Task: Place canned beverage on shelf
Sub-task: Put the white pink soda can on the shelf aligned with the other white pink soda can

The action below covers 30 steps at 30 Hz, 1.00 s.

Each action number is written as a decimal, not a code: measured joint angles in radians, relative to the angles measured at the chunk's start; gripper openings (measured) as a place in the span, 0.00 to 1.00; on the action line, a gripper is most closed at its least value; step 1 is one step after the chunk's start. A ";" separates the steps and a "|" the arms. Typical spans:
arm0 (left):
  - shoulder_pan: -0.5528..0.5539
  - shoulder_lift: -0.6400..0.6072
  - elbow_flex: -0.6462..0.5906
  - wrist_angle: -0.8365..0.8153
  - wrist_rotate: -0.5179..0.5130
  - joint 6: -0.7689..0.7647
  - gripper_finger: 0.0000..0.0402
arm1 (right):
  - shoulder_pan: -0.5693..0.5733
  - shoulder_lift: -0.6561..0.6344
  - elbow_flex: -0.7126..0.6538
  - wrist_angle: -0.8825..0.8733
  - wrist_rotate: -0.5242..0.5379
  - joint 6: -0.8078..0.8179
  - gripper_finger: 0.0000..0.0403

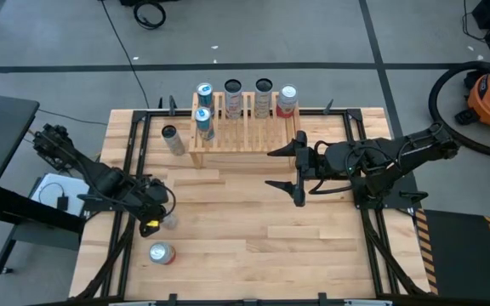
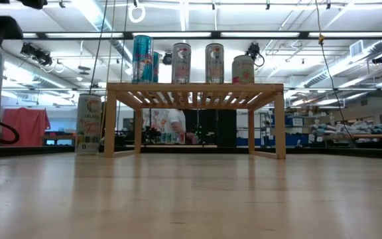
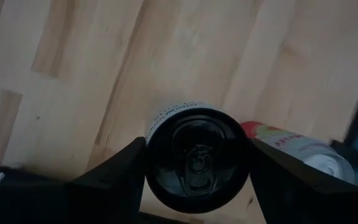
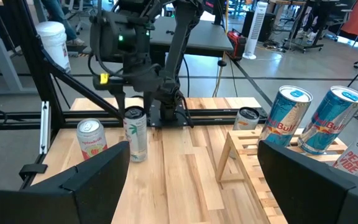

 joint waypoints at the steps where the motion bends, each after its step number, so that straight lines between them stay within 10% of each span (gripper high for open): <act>1: 0.003 0.000 0.012 0.001 0.001 0.010 0.61 | 0.000 0.000 0.000 0.000 0.000 0.000 0.90; 30: 0.514 0.261 0.594 -0.168 0.082 0.699 0.61 | 0.000 0.000 0.000 -0.024 0.000 -0.007 0.90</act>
